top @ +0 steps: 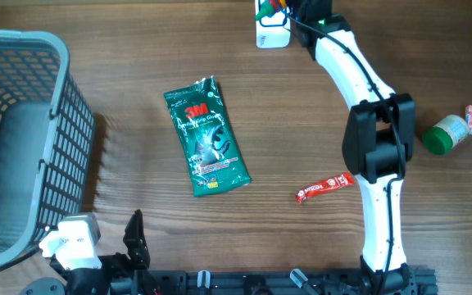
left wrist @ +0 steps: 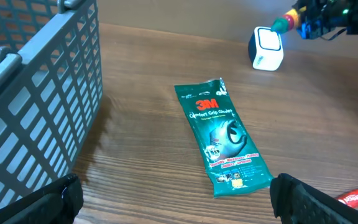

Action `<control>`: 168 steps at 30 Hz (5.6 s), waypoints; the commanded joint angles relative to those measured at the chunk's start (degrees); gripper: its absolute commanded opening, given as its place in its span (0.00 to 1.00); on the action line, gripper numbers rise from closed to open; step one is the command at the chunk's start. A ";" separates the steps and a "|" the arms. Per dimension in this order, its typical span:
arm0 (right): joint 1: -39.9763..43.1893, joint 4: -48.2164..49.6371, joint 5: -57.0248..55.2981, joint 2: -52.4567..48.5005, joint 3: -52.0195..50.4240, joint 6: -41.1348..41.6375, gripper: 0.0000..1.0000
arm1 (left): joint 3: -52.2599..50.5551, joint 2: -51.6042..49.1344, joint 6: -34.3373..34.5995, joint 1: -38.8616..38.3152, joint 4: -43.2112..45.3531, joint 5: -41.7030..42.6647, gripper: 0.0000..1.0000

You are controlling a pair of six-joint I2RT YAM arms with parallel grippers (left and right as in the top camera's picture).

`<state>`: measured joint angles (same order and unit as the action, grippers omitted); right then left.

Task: Scan the item barcode
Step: 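Lift sriracha bottle and hold it in front of white scanner, then carry sriracha bottle to right table edge and release it, then reach right gripper to red Nescafe stick and grasp it, then lift Nescafe stick and rotate it to expose its barcode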

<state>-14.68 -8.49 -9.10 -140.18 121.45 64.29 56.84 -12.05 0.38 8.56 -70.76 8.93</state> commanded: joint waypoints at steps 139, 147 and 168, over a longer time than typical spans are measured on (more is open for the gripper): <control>-0.68 -26.95 94.57 45.46 -72.50 54.14 0.05 | 0.04 0.37 0.76 0.31 0.22 0.66 1.00; 11.61 -51.74 94.38 42.45 -72.48 54.16 0.04 | 0.04 0.37 0.76 0.31 0.22 0.68 1.00; 11.76 -55.32 82.84 42.45 -72.48 53.13 0.04 | 0.04 0.37 0.76 0.31 0.22 0.68 1.00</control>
<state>-2.94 -64.03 74.48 -96.99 48.80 117.21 56.84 -12.03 0.38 8.56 -70.74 8.93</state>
